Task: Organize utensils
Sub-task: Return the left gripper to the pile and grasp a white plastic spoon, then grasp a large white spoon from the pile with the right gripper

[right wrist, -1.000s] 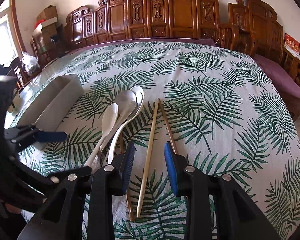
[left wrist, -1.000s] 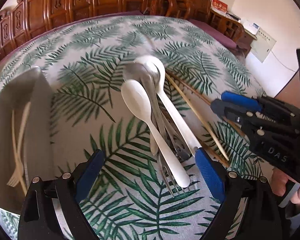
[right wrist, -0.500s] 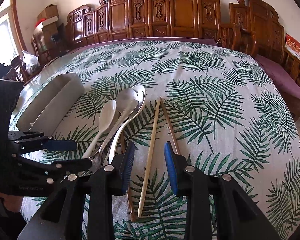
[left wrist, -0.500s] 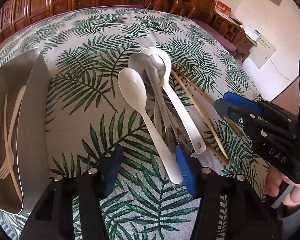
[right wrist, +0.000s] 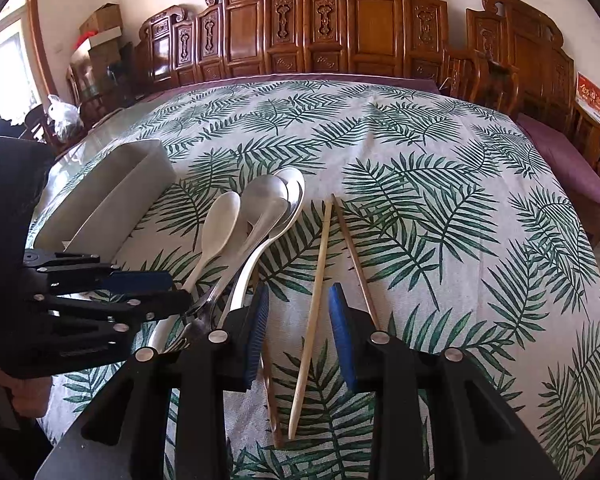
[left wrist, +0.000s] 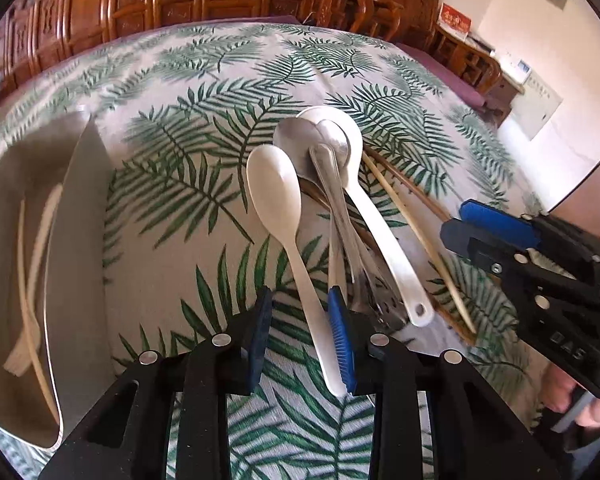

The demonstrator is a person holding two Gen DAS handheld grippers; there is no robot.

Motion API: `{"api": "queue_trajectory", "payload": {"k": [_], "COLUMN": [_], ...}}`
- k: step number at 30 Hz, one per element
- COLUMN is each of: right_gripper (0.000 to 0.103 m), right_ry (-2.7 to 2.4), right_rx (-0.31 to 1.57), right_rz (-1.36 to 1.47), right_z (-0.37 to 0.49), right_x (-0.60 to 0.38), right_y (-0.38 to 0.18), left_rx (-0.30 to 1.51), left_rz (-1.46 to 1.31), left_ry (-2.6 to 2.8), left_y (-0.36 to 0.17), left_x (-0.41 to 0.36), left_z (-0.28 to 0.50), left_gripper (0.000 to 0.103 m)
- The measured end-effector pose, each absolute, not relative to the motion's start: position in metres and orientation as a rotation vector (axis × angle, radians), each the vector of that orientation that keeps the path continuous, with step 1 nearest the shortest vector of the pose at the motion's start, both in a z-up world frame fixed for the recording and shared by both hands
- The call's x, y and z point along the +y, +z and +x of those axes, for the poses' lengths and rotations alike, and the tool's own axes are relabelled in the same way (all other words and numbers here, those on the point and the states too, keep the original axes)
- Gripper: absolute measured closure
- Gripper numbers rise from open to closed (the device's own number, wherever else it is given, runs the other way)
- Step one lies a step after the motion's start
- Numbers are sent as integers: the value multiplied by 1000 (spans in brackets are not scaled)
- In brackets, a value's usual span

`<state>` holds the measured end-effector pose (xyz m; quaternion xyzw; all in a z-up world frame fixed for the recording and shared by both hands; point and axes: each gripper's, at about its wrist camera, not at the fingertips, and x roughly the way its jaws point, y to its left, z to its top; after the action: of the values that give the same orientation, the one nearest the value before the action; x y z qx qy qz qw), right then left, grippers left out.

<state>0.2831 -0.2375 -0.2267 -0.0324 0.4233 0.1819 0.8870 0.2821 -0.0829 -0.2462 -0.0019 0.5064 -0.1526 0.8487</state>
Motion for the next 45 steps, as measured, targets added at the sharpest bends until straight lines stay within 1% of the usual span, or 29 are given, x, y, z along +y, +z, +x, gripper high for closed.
{"api": "queue_trajectory", "payload": {"k": [6, 7, 8, 10, 19, 25, 31, 35, 37, 38, 40, 43, 45], "right_gripper": [69, 69, 69, 69, 69, 69, 69, 70, 76, 78, 88, 93, 97], "right_ry": [379, 380, 380, 383, 405, 447, 447, 451, 454, 461, 470, 487, 464], "right_rx": [878, 877, 876, 879, 895, 905, 913, 931, 951, 958, 966, 991, 985], "right_rz": [-86, -88, -90, -95, -73, -19, -47, 23, 65, 87, 110, 152, 124], "right_z": [282, 282, 281, 281, 288, 302, 317, 327, 329, 330, 331, 332, 331], "right_x": [-232, -232, -231, -230, -229, -220, -201, -206, -212, -214, -217, -218, -218], "right_y": [-227, -227, -227, -228, -235, -242, -253, -256, -258, -258, -259, -260, -257], "left_rx": [1037, 1031, 1027, 1024, 1041, 1005, 995, 997, 997, 996, 993, 988, 985], "left_rz": [72, 90, 108, 131, 31, 18, 18, 23, 23, 20, 20, 21, 22], "left_ry": [-282, -274, -266, -250, -280, -277, -282, -286, -286, -285, -285, -285, -284], "left_y": [-247, -248, -248, -247, -238, -224, -221, -221, -221, -221, -220, -219, -218], "left_x": [-90, -92, -93, -92, -69, -60, -62, -63, -62, -62, -61, -60, -60], "left_z": [288, 288, 287, 287, 289, 288, 286, 285, 286, 286, 286, 285, 284], "left_gripper": [77, 79, 82, 95, 96, 96, 96, 96, 96, 96, 96, 96, 96]}}
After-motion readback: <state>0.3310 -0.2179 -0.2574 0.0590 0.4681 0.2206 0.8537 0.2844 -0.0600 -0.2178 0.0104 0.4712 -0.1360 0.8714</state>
